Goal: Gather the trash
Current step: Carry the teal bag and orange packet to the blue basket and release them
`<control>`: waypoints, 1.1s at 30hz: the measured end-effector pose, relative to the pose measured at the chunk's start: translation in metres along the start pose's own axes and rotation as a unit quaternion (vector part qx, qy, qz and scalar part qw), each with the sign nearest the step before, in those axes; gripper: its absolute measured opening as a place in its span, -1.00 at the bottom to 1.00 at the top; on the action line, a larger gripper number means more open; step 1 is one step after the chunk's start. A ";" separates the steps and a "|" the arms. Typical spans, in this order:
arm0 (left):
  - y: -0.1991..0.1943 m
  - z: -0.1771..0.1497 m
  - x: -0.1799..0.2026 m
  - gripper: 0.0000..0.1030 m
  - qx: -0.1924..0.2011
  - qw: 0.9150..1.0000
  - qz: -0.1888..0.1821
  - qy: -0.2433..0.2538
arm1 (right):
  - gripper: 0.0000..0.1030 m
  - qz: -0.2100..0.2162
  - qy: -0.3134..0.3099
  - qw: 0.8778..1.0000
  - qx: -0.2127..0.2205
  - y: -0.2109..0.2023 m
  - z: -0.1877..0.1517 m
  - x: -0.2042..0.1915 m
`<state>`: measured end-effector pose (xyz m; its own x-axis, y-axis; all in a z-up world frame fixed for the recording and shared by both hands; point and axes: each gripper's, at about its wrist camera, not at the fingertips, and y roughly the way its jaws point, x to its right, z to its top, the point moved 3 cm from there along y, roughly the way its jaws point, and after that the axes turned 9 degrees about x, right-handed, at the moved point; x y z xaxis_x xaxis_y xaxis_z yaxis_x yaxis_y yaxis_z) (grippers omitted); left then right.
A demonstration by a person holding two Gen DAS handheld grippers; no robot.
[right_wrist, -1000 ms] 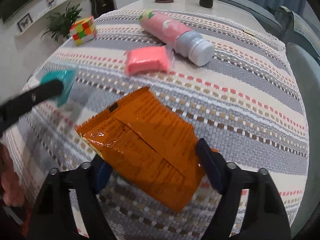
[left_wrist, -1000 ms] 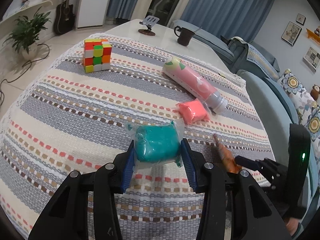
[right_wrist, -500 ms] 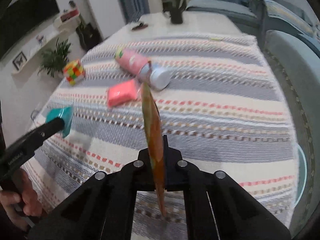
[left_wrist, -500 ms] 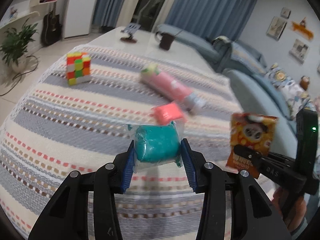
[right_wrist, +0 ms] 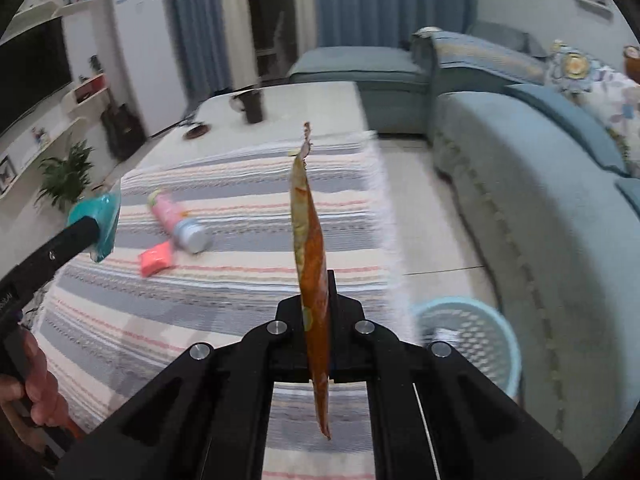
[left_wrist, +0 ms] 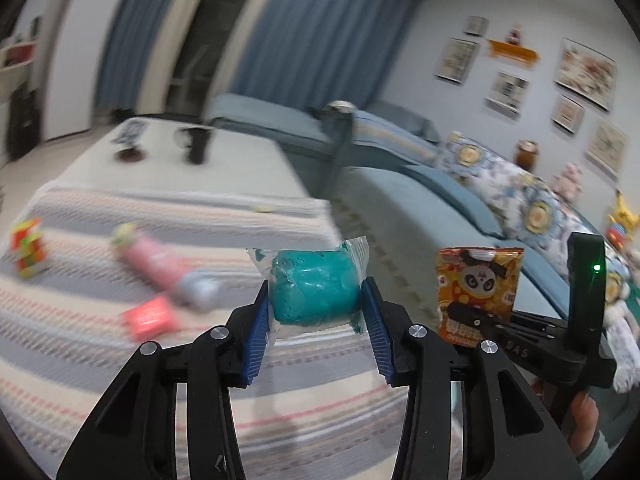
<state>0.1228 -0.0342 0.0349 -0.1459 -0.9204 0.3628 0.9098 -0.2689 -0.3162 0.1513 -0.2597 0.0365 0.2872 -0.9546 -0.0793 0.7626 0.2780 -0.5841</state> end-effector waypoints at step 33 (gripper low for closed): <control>0.195 -0.150 0.153 0.11 -0.211 0.961 -0.178 0.029 | -0.16 -0.131 0.251 0.939 -0.194 0.101 -0.163 0.225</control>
<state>0.2201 -0.2699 -0.1031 -0.4512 -0.7601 0.4677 0.5615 -0.6491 -0.5132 0.1983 -0.4636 -0.1724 -0.2641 -0.9421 -0.2067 0.4730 0.0602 -0.8790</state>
